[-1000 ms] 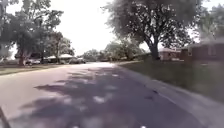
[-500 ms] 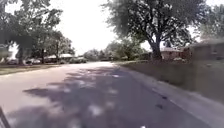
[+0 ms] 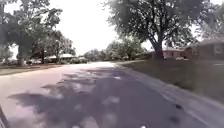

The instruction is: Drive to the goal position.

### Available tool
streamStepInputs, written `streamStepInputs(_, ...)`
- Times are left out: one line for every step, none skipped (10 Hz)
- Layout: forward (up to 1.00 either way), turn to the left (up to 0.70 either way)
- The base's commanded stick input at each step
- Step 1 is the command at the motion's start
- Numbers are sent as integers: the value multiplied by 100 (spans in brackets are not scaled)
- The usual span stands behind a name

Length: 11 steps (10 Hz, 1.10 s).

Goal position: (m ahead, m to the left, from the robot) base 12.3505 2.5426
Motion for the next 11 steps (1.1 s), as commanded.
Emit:
streamStepInputs(69,3)
streamStepInputs(69,3)
streamStepInputs(69,3)
streamStepInputs(69,3)
streamStepInputs(69,3)
streamStepInputs(69,2)
streamStepInputs(69,1)
streamStepInputs(69,1)
streamStepInputs(69,2)
streamStepInputs(69,3)
streamStepInputs(69,3)
